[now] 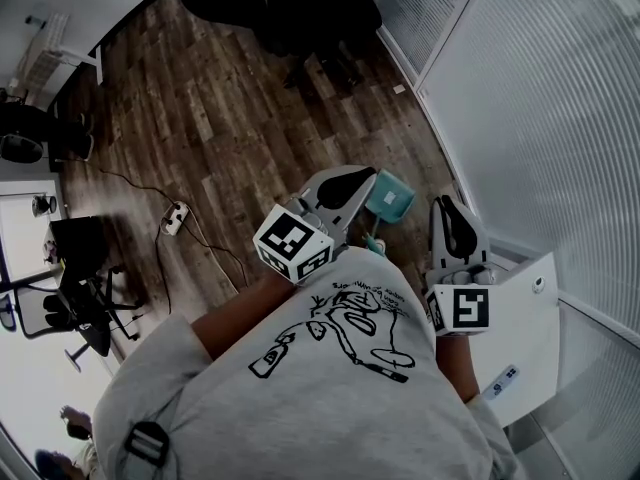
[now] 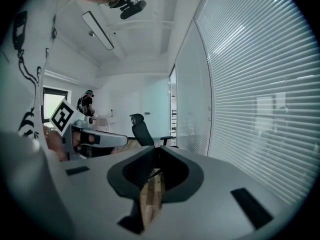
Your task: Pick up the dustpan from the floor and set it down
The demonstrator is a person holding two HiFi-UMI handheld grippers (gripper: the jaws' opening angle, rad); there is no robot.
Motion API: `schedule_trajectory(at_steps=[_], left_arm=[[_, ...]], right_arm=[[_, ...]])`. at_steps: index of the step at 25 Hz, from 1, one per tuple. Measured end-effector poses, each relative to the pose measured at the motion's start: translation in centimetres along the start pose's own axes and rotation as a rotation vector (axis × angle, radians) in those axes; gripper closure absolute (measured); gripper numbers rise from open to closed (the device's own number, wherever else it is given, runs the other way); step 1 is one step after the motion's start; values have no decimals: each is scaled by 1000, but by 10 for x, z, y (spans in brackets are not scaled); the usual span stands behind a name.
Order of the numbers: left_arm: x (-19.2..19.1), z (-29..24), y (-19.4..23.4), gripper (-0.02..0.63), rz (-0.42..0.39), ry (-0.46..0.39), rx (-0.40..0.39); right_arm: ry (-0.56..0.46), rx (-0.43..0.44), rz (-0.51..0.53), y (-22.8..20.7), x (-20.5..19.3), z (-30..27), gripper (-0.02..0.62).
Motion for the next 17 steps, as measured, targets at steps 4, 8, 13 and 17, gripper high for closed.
schedule_trajectory(at_steps=[4, 8, 13, 17], left_arm=[[-4, -5, -2, 604, -2, 3, -1], [-3, -3, -3, 604, -2, 1, 2], [0, 4, -5, 604, -3, -2, -1], [-5, 2, -4, 604, -5, -1, 2]], right_arm=[[7, 0, 2, -4, -6, 0, 566], [15, -1, 2, -2, -7, 2, 568], [22, 7, 12, 6, -4, 3, 569], [20, 7, 13, 4, -9, 2, 569]])
Point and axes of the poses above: the fingertips, and each gripper's own axes: z backward along the fingers, y to its left, x out of its top, the point moved 2 cm from there along z, backward along the fingers, and after that the axes turned 11 degrees about -x, right-handed, at the moved point
